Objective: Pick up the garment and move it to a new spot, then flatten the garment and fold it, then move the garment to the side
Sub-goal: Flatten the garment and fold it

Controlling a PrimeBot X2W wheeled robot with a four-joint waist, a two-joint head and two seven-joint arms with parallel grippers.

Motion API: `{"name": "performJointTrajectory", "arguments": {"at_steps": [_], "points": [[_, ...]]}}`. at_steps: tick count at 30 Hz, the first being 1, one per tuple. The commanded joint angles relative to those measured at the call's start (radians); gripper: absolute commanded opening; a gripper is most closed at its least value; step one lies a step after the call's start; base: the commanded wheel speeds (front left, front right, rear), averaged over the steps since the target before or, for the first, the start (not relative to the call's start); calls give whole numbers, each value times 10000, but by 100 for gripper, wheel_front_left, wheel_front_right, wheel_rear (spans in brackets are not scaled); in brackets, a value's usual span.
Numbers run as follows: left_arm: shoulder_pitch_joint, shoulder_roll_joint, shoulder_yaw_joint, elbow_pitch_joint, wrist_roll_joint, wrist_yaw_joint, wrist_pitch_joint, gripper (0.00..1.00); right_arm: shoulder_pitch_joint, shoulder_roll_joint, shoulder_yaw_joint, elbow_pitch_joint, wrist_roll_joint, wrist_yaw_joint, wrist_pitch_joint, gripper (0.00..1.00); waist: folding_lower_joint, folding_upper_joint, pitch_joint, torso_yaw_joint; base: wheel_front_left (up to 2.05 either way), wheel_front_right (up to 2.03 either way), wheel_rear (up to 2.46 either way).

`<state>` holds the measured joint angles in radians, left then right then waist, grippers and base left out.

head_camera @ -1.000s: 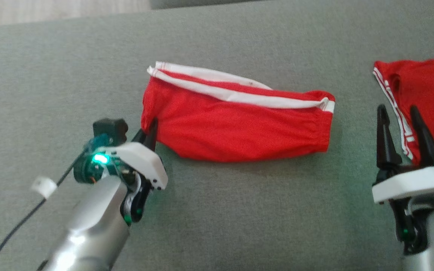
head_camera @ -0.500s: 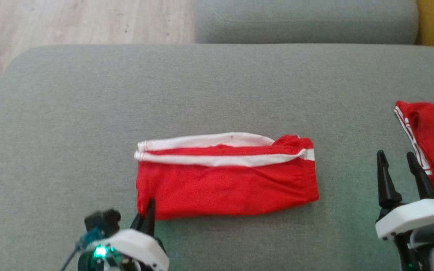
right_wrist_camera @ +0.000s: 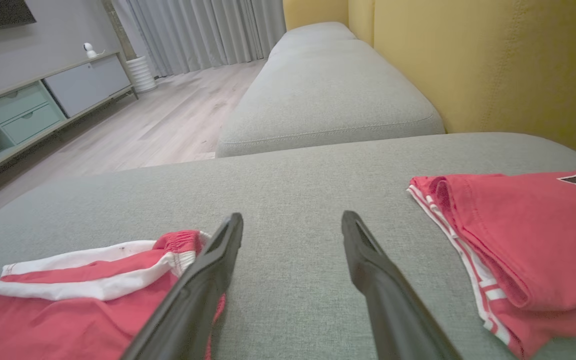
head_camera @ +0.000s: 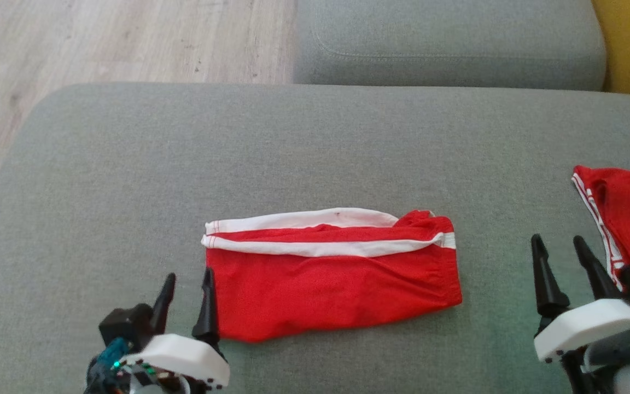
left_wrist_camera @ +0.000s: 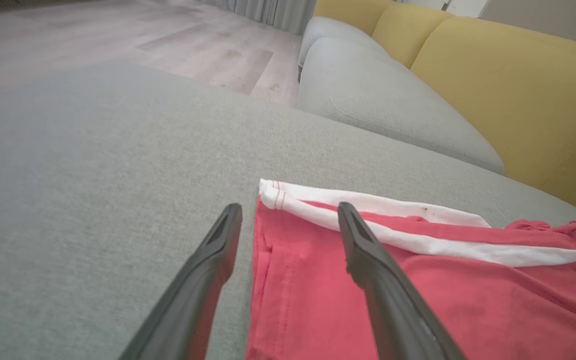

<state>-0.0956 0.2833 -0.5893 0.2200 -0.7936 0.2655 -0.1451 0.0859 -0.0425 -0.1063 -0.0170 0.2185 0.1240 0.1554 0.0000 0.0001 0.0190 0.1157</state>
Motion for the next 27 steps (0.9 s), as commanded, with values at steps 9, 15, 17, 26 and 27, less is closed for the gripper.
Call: {"name": "performJointTrajectory", "arguments": {"at_steps": [9, 15, 17, 26, 27], "points": [[-301, 795, 289, -1066, 951, 591, -476, 100, -446, -78, 1124, 35, -674, 67, 810, 100, 0, -1, -229, 368, 0, 0, 0], [-61, 839, 323, -1537, 985, 903, -463, 100, -1315, -78, 1665, 1211, -1326, 67, 1568, 100, 0, -1, 30, 826, 0, 0, 0], [-42, 800, 311, -1607, 978, 938, -474, 100, -1681, -78, 1628, 1725, -1437, 67, 1748, 100, 0, -1, 159, 1015, 0, 0, 0], [-238, 606, 199, -1626, 1027, 936, -538, 100, -3151, -428, 1220, 3955, -1140, 67, 2828, 100, 0, -1, 663, 1666, 0, 0, 0], [-248, 587, 199, -1610, 1027, 932, -560, 100, -3265, -463, 1221, 4106, -950, 67, 2993, 71, 0, -1, 692, 1684, 0, 0, 0]]}}
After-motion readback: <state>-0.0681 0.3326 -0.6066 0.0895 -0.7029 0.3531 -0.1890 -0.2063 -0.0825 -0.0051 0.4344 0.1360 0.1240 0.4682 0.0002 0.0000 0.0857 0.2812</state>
